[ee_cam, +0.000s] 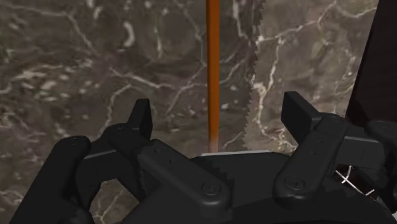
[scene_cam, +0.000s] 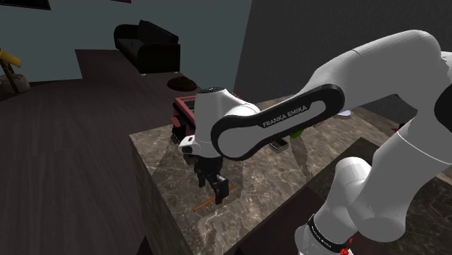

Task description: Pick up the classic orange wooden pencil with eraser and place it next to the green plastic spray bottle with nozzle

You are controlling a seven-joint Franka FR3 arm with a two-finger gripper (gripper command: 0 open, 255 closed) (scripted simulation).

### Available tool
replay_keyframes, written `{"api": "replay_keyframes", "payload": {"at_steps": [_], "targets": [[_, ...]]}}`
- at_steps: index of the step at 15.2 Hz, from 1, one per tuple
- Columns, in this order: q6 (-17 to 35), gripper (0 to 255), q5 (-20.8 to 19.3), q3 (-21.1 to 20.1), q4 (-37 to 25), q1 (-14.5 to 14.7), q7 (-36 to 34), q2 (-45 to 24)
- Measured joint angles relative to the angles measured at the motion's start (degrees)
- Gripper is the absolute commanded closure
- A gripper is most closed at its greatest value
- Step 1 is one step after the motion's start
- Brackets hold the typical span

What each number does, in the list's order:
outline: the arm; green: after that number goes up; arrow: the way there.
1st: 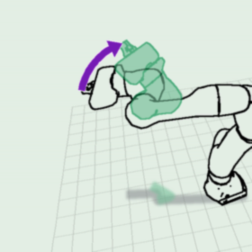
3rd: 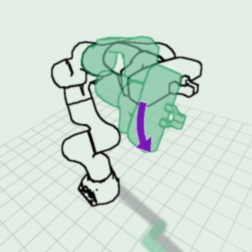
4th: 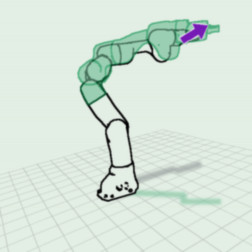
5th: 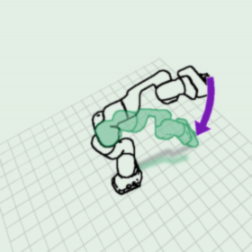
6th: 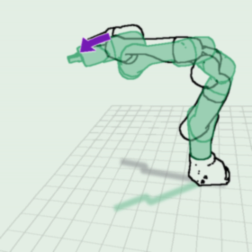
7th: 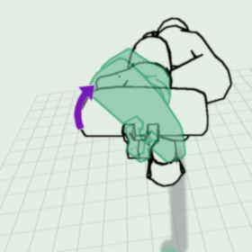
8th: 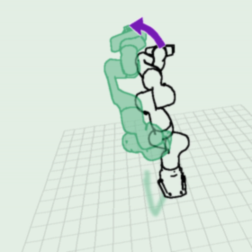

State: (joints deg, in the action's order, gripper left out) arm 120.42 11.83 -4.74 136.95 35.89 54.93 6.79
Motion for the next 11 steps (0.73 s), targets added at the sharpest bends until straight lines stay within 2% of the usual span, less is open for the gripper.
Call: {"api": "replay_keyframes", "payload": {"at_steps": [8,9,11], "targets": [[2.1,0,0.3,-0.2,1.3,0.2,0.1,-0.8],[2.1,255,0.3,-0.2,1.3,0.2,0.1,-0.8],[2.1,255,0.3,-0.2,1.3,0.2,0.1,-0.8]]}}
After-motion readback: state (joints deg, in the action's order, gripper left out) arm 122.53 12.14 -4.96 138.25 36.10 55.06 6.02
